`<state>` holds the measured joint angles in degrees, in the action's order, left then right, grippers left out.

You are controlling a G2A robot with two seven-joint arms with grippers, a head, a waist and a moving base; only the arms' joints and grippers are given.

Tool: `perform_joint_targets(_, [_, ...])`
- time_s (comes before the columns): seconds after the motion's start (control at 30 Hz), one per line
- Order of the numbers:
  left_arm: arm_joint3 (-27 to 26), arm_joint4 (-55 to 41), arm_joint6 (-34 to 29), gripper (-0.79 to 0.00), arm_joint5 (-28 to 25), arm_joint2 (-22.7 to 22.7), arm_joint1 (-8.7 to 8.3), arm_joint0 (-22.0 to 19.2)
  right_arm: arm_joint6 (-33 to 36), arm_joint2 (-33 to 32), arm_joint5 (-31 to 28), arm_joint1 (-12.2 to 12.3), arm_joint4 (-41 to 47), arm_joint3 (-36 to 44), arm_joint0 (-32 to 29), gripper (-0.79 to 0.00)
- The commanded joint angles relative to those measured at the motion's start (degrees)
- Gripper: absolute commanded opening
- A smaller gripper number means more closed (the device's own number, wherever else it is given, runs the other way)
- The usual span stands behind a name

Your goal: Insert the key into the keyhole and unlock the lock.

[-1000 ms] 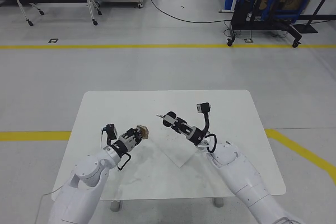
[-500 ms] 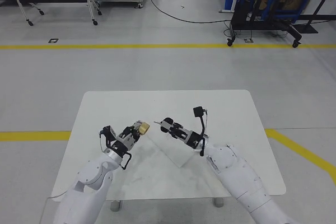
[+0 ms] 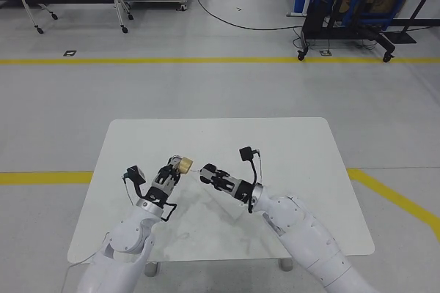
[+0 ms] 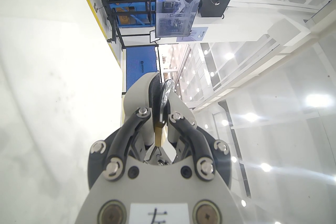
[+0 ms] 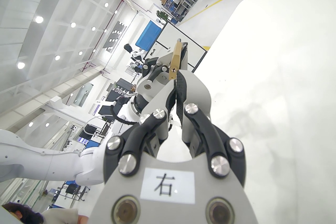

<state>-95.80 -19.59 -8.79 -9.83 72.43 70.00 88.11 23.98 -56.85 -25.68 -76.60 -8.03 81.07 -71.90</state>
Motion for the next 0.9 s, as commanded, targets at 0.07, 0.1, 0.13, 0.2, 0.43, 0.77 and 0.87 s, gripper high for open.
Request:
perform_joint_targets(0.07, [0.09, 0.35, -0.19, -0.785, 0.07, 0.12, 0.09, -0.04, -0.22, 0.12, -0.24, -0.04, 0.05, 0.20, 0.11, -0.785])
perform_joint_targets(0.1, [0.12, 0.69, -0.27, -0.785, 0.04, 0.16, 0.10, -0.09, -0.32, 0.15, -0.29, -0.04, 0.10, 0.25, 0.07, -0.785])
perform_joint_targets(0.13, [0.15, 0.97, -0.35, -0.785, -0.04, 0.18, 0.11, -0.11, -0.47, 0.15, -0.35, -0.05, 0.17, 0.27, 0.04, -0.785])
perform_joint_targets(0.2, [0.20, 1.30, -0.44, -0.785, -0.11, 0.19, 0.16, -0.15, -0.60, 0.16, -0.40, -0.07, 0.38, 0.25, 0.01, -0.785])
perform_joint_targets(0.43, [0.54, 1.13, -1.60, -0.785, -0.35, 0.38, 0.30, -0.36, -1.18, 0.74, 0.23, -0.27, 0.33, -0.57, 0.51, -0.785])
perform_joint_targets(0.77, [0.48, 1.09, -1.59, -0.785, -0.88, 0.77, 0.53, -0.10, -3.41, 0.37, -0.05, -0.42, 0.89, -0.94, 0.44, -0.785])
perform_joint_targets(0.87, [0.27, 1.50, -1.33, -0.785, -1.05, 0.48, 0.65, 0.12, -3.17, 0.65, 0.11, -0.52, 1.16, -1.13, 0.68, -0.785])
